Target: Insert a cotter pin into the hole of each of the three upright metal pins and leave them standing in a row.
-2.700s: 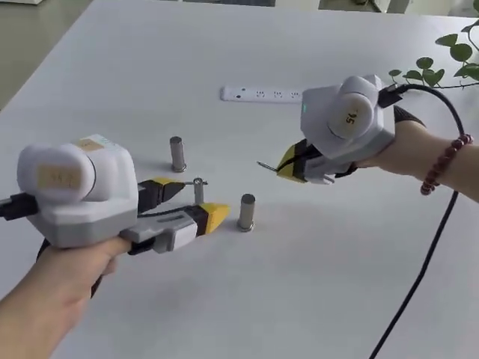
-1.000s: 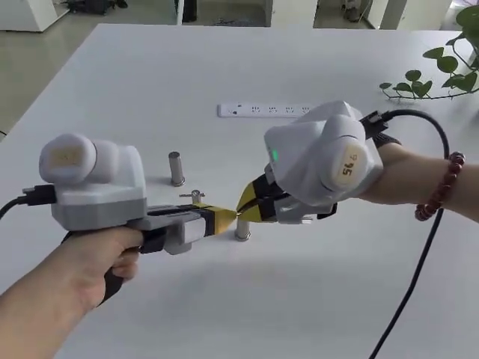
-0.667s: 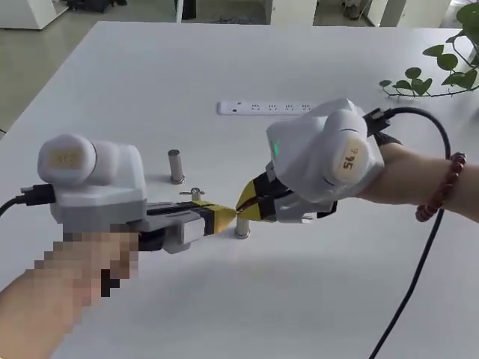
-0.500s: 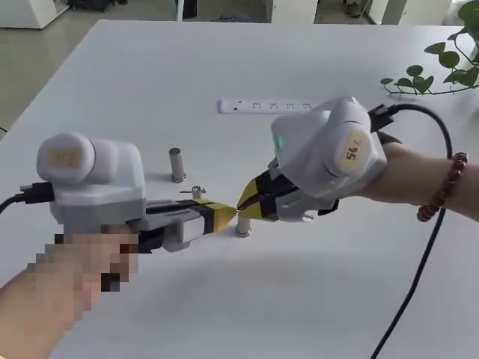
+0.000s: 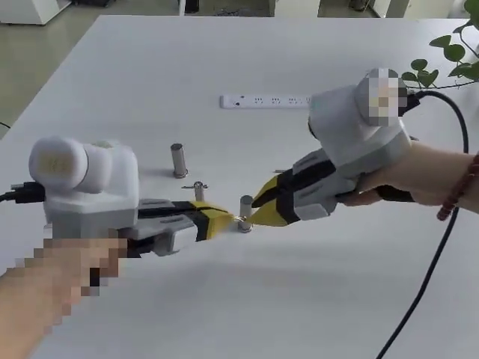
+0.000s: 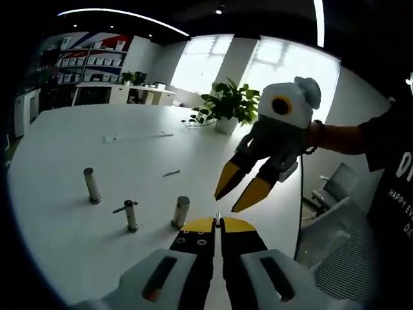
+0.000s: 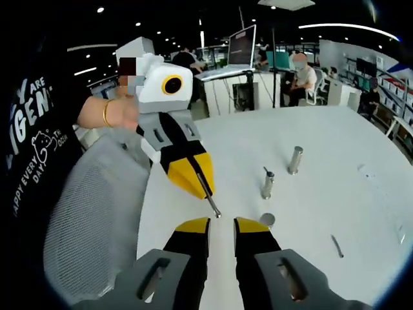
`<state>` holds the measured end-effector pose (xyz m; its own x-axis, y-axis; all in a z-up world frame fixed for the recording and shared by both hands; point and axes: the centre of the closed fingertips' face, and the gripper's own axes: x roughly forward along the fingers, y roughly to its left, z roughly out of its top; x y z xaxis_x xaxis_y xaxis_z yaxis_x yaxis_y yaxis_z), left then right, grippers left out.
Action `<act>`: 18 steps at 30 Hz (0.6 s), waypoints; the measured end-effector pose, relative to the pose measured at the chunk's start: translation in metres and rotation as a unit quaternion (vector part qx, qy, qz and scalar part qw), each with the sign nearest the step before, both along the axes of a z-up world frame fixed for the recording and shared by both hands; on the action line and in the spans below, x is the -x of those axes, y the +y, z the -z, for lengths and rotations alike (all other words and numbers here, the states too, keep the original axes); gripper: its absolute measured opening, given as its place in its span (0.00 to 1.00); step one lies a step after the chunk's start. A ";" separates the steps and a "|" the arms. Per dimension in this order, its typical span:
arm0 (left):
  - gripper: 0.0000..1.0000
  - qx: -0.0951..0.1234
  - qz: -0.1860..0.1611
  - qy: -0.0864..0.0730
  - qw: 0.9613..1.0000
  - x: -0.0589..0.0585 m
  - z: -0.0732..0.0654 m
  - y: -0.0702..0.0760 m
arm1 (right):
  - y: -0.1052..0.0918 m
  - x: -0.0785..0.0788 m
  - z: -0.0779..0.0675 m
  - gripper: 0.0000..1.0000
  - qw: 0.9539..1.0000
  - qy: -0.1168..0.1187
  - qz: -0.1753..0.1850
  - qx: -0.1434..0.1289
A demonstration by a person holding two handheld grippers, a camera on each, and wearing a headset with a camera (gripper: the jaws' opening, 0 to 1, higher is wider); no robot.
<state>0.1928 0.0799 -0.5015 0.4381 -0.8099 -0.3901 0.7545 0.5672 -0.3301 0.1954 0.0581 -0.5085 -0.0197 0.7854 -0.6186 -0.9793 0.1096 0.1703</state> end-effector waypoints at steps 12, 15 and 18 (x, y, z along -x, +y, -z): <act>0.00 0.002 0.061 -0.035 0.998 0.016 0.003 -0.005 | -0.005 0.023 0.000 0.12 0.996 0.083 -0.008 -0.042; 0.00 0.010 0.066 -0.033 0.997 0.018 0.003 -0.006 | -0.005 0.029 0.001 0.12 0.995 0.090 -0.020 -0.047; 0.00 0.016 0.072 -0.031 0.997 0.021 0.004 -0.008 | -0.005 0.033 0.001 0.11 0.993 0.102 -0.023 -0.053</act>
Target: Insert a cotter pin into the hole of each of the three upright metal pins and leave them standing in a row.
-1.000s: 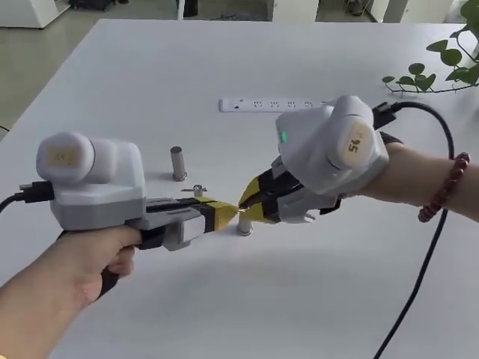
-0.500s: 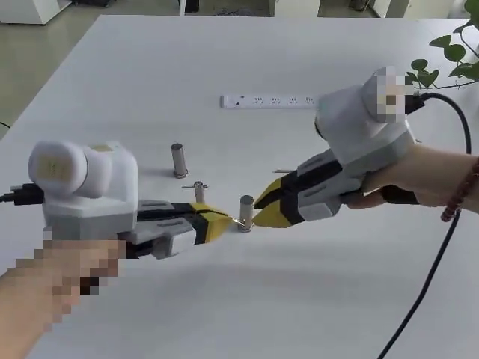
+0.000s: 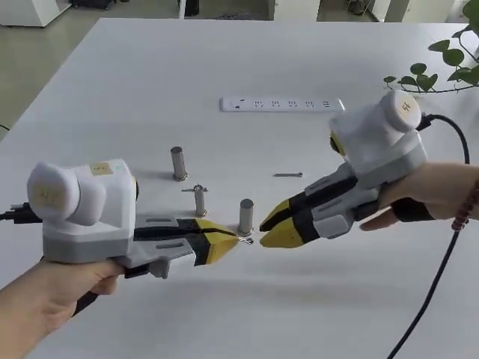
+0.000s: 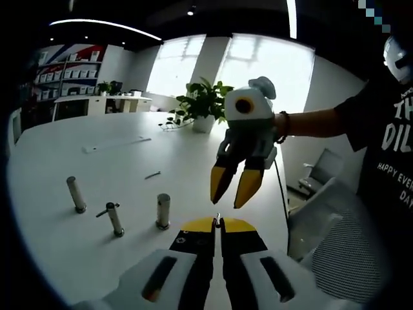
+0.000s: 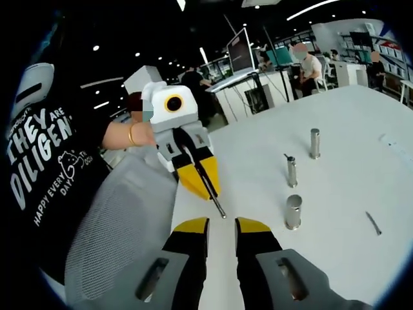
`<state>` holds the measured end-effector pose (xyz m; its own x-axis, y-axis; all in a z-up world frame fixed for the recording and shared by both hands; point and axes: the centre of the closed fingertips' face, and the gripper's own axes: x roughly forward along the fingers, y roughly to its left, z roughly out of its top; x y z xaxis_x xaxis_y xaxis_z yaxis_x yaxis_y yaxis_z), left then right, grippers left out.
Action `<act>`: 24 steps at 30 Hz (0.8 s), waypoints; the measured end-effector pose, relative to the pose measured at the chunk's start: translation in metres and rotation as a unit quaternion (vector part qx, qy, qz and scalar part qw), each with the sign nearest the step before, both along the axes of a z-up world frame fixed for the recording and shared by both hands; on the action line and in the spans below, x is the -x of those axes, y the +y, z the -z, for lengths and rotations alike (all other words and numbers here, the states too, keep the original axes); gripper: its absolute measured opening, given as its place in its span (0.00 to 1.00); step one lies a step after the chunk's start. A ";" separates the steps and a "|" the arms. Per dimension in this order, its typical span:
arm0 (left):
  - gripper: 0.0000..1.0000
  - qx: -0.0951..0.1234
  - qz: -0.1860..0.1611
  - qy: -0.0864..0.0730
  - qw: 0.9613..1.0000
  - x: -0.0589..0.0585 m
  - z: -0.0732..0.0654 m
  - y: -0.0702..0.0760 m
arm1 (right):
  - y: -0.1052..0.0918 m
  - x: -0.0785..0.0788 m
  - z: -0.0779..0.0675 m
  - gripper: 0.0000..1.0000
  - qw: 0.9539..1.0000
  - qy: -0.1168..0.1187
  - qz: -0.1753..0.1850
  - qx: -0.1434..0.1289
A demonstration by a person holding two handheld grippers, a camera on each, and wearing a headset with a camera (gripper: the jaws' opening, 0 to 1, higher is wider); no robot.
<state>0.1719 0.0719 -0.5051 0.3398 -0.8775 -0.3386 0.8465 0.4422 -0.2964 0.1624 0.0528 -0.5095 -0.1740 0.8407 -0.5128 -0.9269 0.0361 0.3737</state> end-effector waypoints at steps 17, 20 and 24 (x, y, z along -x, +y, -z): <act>0.00 0.048 0.044 -0.004 0.998 0.018 -0.015 -0.017 | 0.003 0.022 -0.007 0.07 0.998 0.045 -0.034 -0.032; 0.00 0.052 0.049 -0.004 0.997 0.020 -0.017 -0.019 | 0.003 0.025 -0.006 0.05 0.998 0.049 -0.038 -0.033; 0.00 0.057 0.054 -0.004 0.997 0.022 -0.018 -0.020 | 0.004 0.027 -0.006 0.02 0.997 0.048 -0.045 -0.032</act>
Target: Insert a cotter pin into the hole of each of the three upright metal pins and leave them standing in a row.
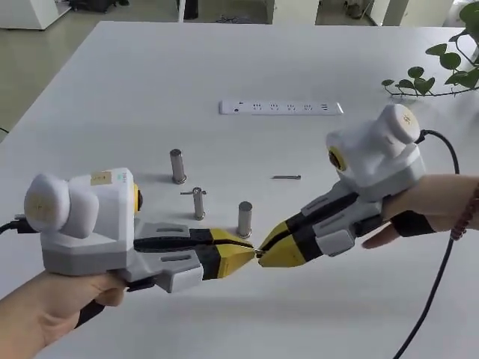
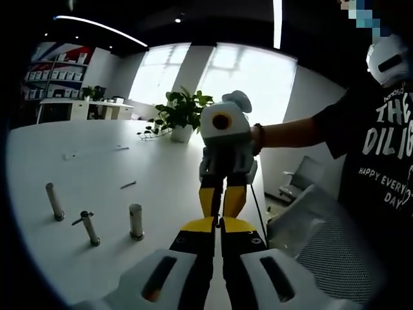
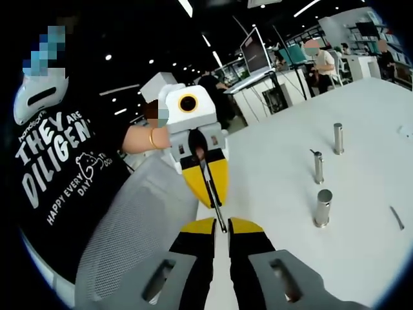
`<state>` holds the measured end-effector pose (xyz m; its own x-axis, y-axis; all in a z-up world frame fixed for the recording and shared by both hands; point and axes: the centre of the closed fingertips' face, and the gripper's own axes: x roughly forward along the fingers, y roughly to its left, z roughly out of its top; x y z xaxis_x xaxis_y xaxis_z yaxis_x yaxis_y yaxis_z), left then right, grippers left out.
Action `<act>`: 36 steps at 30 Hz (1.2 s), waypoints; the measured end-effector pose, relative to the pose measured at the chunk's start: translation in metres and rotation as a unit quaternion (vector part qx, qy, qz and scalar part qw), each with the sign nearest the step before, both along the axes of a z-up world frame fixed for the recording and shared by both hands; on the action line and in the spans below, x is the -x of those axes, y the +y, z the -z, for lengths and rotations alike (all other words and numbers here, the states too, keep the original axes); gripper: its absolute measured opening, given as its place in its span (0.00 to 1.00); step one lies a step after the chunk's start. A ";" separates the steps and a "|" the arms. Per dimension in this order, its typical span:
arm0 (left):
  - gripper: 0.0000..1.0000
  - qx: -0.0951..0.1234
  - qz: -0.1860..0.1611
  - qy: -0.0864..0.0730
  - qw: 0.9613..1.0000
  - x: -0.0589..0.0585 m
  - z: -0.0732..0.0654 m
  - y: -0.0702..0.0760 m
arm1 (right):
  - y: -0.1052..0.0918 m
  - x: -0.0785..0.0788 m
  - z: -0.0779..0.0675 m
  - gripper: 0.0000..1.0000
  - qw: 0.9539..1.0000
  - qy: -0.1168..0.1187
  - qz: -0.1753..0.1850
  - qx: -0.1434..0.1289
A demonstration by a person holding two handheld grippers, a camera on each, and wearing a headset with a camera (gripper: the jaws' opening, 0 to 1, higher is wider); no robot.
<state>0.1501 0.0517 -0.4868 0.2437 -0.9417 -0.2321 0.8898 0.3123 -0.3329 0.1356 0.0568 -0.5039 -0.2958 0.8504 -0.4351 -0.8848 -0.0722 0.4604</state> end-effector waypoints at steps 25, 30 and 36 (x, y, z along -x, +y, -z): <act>0.11 -0.051 -0.024 -0.045 0.997 -0.013 0.011 0.007 | -0.004 -0.014 0.009 0.00 0.992 -0.109 -0.025 0.052; 0.15 -0.065 -0.049 -0.058 0.995 -0.022 0.016 0.012 | -0.011 -0.028 0.016 0.00 0.987 -0.138 -0.011 0.076; 0.21 -0.091 -0.086 -0.081 0.989 -0.038 0.023 0.018 | -0.018 -0.045 0.027 0.00 0.981 -0.159 0.012 0.113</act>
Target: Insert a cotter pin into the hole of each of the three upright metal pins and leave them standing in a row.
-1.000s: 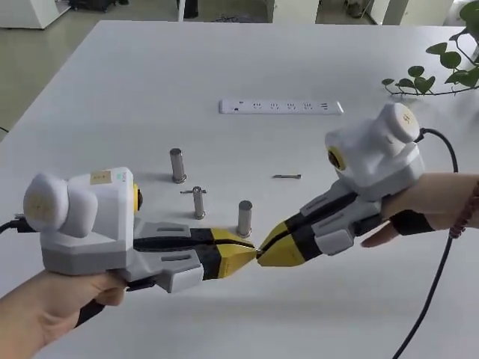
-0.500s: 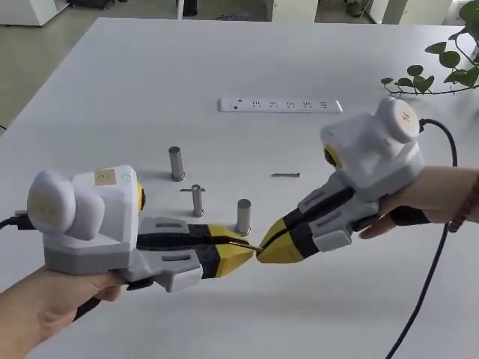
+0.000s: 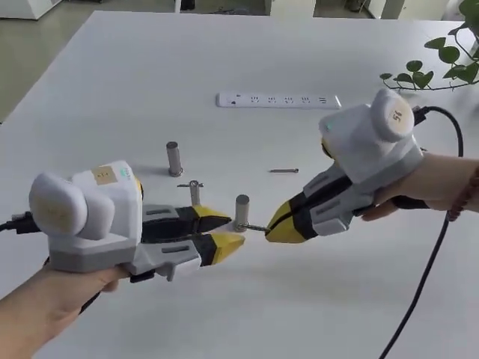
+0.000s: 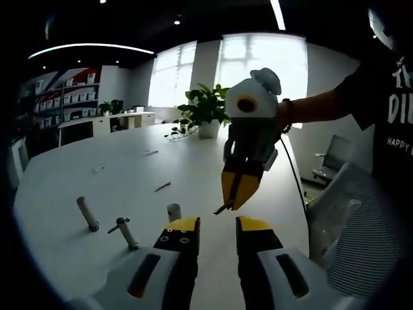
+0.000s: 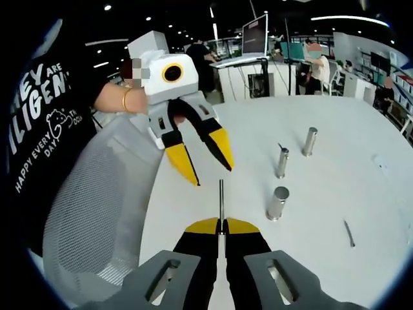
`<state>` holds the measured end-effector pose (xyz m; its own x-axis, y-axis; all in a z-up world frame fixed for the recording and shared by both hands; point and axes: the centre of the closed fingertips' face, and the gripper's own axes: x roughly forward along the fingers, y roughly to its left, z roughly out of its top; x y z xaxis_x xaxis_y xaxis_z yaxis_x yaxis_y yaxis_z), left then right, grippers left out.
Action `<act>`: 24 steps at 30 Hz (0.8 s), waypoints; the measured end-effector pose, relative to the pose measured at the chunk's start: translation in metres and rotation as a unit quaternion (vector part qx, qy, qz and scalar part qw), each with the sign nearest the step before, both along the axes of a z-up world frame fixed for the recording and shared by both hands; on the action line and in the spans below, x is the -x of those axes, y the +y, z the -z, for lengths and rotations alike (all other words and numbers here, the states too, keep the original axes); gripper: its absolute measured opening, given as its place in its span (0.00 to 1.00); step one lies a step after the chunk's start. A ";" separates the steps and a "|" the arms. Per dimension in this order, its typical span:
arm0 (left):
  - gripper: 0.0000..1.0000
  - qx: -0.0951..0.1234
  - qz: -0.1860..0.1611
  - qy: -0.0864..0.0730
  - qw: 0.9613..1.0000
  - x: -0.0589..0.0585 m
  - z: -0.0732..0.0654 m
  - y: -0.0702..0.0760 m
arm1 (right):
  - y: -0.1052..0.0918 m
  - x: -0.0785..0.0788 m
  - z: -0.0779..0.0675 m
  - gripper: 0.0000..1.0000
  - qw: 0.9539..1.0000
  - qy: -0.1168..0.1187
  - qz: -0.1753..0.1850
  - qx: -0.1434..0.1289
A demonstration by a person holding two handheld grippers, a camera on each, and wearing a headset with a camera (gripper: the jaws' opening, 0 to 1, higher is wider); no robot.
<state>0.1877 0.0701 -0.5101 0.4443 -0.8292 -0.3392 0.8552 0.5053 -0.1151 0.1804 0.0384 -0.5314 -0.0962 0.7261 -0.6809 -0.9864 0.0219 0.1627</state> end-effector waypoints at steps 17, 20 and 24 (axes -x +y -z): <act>0.27 -0.078 -0.072 -0.025 0.994 -0.040 0.036 0.003 | -0.015 -0.036 0.026 0.00 0.995 -0.055 0.018 0.076; 0.27 -0.088 -0.084 -0.021 0.992 -0.049 0.043 0.003 | -0.019 -0.044 0.030 0.00 0.993 -0.068 0.018 0.091; 0.27 -0.097 -0.091 -0.020 0.991 -0.058 0.048 0.001 | -0.021 -0.053 0.032 0.00 0.992 -0.071 0.017 0.099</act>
